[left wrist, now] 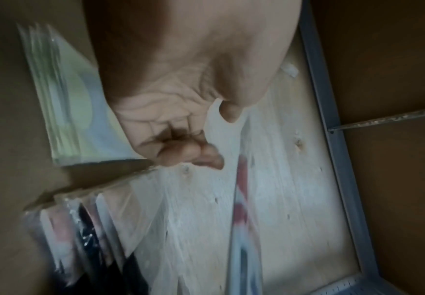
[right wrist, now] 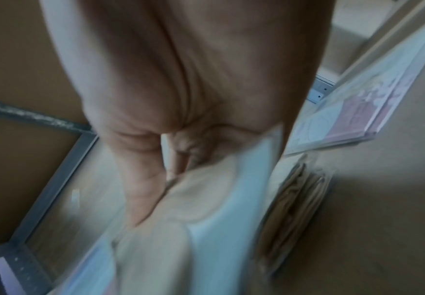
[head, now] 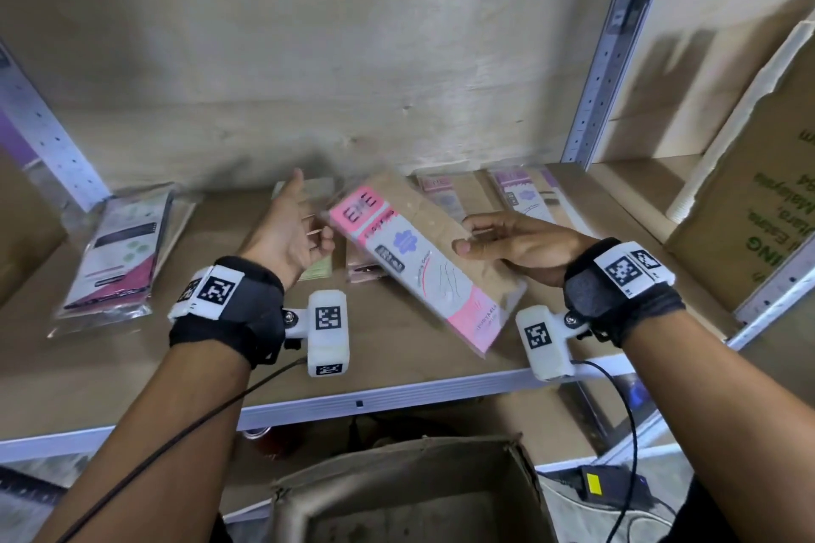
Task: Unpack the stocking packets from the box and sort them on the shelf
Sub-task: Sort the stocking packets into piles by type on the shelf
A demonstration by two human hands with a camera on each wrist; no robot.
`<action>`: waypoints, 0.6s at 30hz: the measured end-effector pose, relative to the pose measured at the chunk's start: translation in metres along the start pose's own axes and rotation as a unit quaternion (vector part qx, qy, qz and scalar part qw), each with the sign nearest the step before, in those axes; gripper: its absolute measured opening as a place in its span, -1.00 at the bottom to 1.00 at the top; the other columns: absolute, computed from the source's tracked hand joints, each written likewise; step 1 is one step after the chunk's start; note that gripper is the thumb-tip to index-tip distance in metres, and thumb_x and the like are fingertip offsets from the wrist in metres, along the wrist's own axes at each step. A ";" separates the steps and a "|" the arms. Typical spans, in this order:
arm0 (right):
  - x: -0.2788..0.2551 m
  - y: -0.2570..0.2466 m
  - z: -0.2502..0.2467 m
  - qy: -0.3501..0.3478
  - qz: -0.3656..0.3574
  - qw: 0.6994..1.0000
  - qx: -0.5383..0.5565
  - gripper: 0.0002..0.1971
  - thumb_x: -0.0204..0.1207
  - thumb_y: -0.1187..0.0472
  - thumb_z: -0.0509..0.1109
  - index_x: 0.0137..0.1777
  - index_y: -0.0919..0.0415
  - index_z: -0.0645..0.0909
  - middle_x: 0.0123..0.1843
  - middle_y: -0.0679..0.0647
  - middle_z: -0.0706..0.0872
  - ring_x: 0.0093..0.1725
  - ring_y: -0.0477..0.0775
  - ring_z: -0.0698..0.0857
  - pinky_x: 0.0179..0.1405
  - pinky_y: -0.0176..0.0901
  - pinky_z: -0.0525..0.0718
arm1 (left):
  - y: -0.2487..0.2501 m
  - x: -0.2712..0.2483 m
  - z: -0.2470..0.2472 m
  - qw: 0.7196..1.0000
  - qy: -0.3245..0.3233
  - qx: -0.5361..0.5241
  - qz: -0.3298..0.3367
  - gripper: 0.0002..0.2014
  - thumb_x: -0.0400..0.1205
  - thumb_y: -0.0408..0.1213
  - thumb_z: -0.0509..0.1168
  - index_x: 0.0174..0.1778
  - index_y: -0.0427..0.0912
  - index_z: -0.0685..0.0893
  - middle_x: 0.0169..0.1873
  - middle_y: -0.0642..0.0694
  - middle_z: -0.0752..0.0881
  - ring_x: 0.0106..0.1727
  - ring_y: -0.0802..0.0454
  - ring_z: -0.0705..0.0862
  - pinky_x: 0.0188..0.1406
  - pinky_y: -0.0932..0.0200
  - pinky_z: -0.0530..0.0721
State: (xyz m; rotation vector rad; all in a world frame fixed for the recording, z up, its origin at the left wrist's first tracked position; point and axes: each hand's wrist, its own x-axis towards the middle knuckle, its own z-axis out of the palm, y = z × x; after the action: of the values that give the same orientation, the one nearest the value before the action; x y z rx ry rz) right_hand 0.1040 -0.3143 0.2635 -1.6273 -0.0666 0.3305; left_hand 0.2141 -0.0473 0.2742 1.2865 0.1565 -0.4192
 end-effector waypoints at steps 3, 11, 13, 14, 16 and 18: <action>0.003 -0.004 -0.001 0.071 -0.034 0.993 0.084 -0.55 0.52 0.26 0.49 0.34 0.49 0.56 0.20 0.25 0.80 0.13 0.16 0.81 0.21 -0.03 0.74 | -0.006 -0.010 0.008 0.994 -0.066 0.091 0.014 -0.25 0.63 0.42 0.05 -0.04 -0.25 0.78 -0.31 -0.15 0.84 -0.44 0.01 0.75 -0.46 0.23 0.71; 0.015 -0.005 0.029 0.229 -0.057 0.962 0.141 -0.81 0.53 0.23 0.52 -0.01 0.20 0.54 0.15 0.44 0.68 -0.04 0.31 0.56 -0.30 -0.07 0.49 | -0.049 -0.056 0.048 0.935 -0.219 0.270 0.071 -0.66 0.56 -0.13 0.52 0.20 -0.17 0.73 -0.15 -0.23 0.85 -0.25 -0.01 0.83 -0.21 0.20 0.83; 0.014 -0.004 0.031 0.209 -0.054 0.969 0.119 -0.83 0.52 0.23 0.53 -0.13 0.15 0.55 0.20 0.36 0.75 -0.07 0.26 0.72 -0.29 -0.10 0.66 | -0.050 -0.055 0.046 0.940 -0.199 0.262 0.088 -0.70 0.55 -0.31 0.54 0.17 -0.27 0.74 -0.21 -0.30 0.80 -0.36 0.05 0.77 -0.29 0.27 0.81; 0.012 -0.005 0.030 0.182 -0.048 0.977 0.099 -0.84 0.50 0.24 0.55 -0.08 0.15 0.59 0.20 0.31 0.78 -0.01 0.24 0.79 -0.20 -0.09 0.74 | -0.049 -0.053 0.044 0.941 -0.196 0.259 0.096 -0.71 0.54 -0.35 0.53 0.17 -0.31 0.75 -0.22 -0.32 0.78 -0.38 0.05 0.75 -0.31 0.27 0.79; 0.008 -0.006 0.028 0.111 -0.025 0.992 0.058 -0.67 0.44 0.28 0.60 0.14 0.20 0.60 0.13 0.25 0.82 0.05 0.24 0.82 -0.15 -0.08 0.78 | -0.046 -0.049 0.038 0.940 -0.191 0.259 0.110 -0.71 0.54 -0.35 0.53 0.17 -0.33 0.77 -0.24 -0.31 0.78 -0.39 0.04 0.73 -0.34 0.27 0.77; 0.006 -0.006 0.027 0.070 -0.016 0.997 0.039 -0.52 0.40 0.35 0.61 0.28 0.24 0.55 0.07 0.30 0.82 -0.04 0.30 0.84 -0.25 -0.14 0.78 | -0.044 -0.044 0.033 0.941 -0.195 0.253 0.114 -0.73 0.57 -0.30 0.51 0.16 -0.32 0.78 -0.25 -0.24 0.81 -0.36 0.02 0.75 -0.35 0.29 0.75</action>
State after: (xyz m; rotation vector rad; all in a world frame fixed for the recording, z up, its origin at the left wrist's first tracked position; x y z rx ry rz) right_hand 0.1042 -0.2863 0.2671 -1.5656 0.0263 0.1912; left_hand 0.1535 -0.0784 0.2594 1.6718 -0.4620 -0.5247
